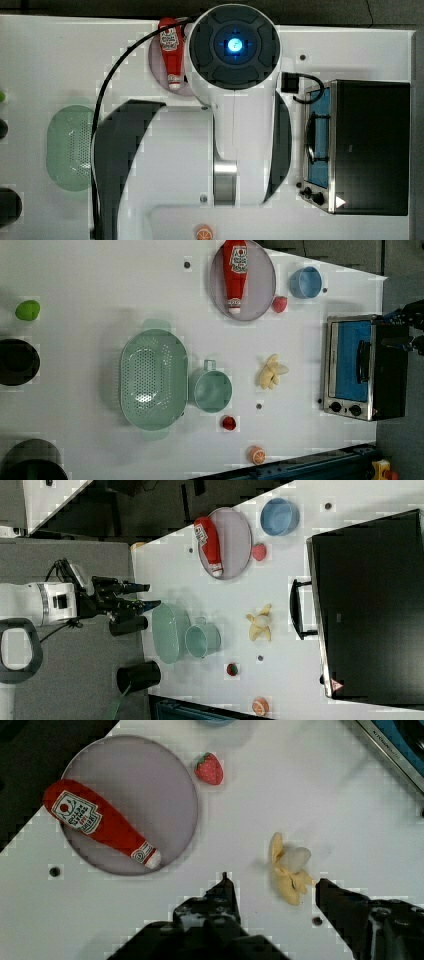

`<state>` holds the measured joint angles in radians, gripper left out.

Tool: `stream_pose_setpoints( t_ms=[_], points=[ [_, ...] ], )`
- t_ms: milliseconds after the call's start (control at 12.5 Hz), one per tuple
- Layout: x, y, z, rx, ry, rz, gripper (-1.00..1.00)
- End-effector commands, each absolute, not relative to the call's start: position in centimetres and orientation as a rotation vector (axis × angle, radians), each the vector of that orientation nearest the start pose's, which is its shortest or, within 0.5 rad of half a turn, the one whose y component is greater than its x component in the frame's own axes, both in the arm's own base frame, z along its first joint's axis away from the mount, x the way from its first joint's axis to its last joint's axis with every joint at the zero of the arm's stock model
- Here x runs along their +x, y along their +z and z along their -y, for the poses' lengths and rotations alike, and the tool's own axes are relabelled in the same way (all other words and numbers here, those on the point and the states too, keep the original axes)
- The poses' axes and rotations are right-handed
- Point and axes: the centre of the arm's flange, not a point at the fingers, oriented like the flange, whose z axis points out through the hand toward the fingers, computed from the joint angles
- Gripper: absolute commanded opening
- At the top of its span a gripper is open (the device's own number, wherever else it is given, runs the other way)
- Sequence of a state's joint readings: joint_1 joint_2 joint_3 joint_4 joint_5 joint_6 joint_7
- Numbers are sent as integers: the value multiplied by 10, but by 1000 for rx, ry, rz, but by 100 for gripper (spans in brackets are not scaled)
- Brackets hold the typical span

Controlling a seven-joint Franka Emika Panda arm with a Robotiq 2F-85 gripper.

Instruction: Pick banana from table and place on oven.

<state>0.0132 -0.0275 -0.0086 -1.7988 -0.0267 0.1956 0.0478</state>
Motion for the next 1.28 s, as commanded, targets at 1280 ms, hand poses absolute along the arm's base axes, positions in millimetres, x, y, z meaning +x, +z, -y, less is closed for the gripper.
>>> stream_pose_setpoints(
  t_ms=[1280],
  points=[
    [505,407,22,-2867,178,-1417,100]
  ],
)
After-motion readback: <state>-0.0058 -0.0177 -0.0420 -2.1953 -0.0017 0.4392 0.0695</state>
